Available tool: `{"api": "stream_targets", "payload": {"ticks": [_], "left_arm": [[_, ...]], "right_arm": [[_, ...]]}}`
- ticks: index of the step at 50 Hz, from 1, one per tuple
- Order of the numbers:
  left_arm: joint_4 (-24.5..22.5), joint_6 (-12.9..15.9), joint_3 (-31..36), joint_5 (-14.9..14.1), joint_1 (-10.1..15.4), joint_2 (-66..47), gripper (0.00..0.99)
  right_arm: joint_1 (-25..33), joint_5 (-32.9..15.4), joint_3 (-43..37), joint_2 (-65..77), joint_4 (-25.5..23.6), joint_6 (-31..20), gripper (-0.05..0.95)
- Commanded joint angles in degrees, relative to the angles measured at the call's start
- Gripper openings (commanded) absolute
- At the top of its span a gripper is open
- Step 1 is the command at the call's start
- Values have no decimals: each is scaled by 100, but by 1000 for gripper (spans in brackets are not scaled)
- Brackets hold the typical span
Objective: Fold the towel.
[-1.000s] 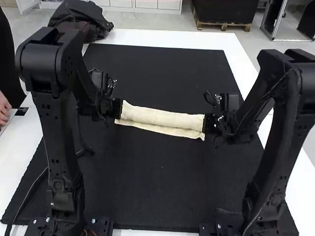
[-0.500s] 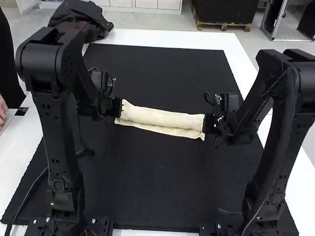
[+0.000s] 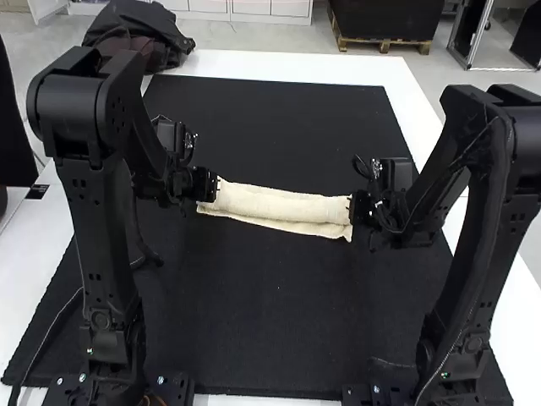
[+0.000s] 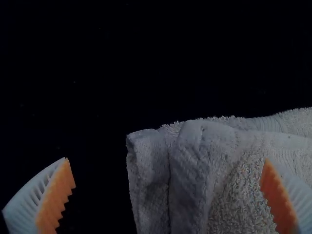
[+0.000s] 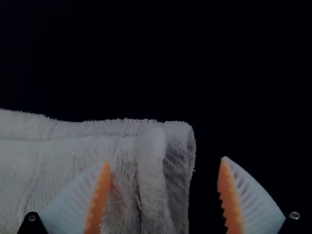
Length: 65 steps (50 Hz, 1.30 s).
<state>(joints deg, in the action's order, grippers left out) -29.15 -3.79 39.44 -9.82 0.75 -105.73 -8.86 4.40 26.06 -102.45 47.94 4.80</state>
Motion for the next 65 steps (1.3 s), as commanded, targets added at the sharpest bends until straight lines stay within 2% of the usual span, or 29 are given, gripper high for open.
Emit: {"api": "stream_targets", "payload": {"ticks": [1, 5, 8, 13, 17, 24, 34, 52, 65], "left_arm": [[-65, -87, 108, 104, -58, 35, 907], [-30, -166, 160, 104, -119, 141, 910], [14, -183, 204, 104, -137, 246, 910], [85, -236, 283, 104, -146, 440, 911], [111, -289, 336, 165, -146, 642, 915], [146, -333, 380, 253, -155, 1055, 913], [243, -500, 354, 315, -155, 1688, 913], [181, -834, -130, 315, -190, 2795, 930], [-276, -816, -701, 772, -172, 3709, 930]], "right_arm": [[60, -80, 92, 85, -4, 215, 700], [34, -71, 136, 173, -171, 259, 846], [34, -71, 180, 235, -294, 276, 905], [34, -54, 250, 349, -391, 382, 910], [51, 8, 417, 490, -760, 566, 910], [95, 614, 883, 815, -1727, 1085, 910], [350, 1484, 1234, 1061, -2456, 1841, 910], [834, 1977, 944, 929, -2500, 1964, 911], [834, 2029, 663, 709, -2360, 1884, 911]]}}
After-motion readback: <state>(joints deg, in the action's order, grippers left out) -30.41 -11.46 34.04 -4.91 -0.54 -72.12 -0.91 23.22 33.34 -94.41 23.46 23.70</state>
